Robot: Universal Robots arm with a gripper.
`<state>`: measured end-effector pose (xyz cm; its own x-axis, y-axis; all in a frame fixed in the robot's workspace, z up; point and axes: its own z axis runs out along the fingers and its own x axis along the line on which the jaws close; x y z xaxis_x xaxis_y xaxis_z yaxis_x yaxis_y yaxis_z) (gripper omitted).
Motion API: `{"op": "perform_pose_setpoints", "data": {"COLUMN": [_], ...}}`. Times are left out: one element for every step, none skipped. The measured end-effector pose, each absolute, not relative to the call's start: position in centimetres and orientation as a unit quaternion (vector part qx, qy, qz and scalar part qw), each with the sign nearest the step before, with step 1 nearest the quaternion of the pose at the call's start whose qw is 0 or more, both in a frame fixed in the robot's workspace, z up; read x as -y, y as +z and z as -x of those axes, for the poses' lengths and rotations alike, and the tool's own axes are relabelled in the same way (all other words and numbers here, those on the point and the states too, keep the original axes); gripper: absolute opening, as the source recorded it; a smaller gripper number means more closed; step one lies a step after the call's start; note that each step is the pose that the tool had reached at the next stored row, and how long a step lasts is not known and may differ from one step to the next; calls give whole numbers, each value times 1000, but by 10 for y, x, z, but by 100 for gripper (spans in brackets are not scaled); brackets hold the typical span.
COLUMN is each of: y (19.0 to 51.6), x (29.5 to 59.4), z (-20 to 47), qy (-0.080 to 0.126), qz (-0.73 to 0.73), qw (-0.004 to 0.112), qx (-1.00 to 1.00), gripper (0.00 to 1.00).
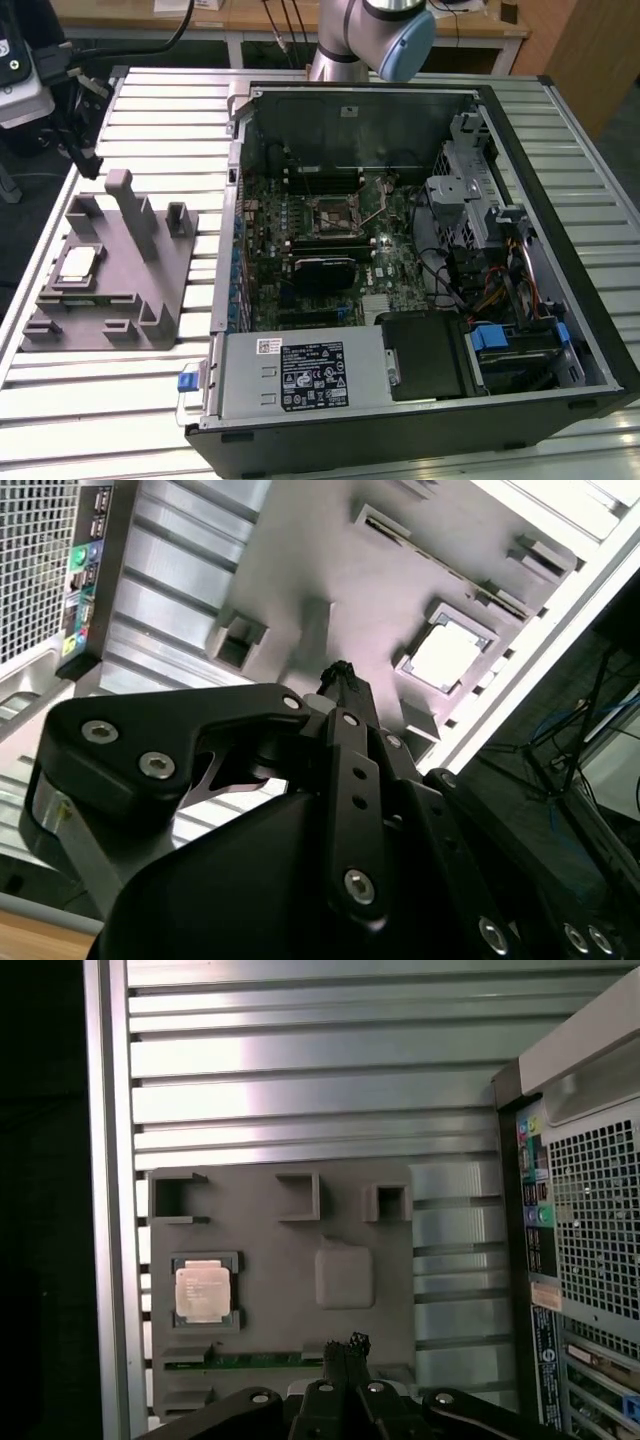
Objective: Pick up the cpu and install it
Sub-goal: 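Reach for the cpu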
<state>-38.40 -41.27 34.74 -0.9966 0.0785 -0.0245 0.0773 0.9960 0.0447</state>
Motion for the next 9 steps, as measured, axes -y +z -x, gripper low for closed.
{"op": "perform_pose_setpoints", "data": {"y": [346,345,344,342,341,339,337,336,334], "x": [413,414,414,414,415,415,415,415,415], "z": [387,390,392,395,399,403,406,409,413], "qy": [22,22,22,22,22,22,22,22,22], "qz": [-39,-39,-39,-39,-39,-39,-39,-39,-39], "qw": [13,13,13,13,13,13,13,13,13], "qx": [-999,-999,-999,-999,-999,-999,-999,-999,-999], "gripper": [11,11,11,11,11,11,11,11,11]}}
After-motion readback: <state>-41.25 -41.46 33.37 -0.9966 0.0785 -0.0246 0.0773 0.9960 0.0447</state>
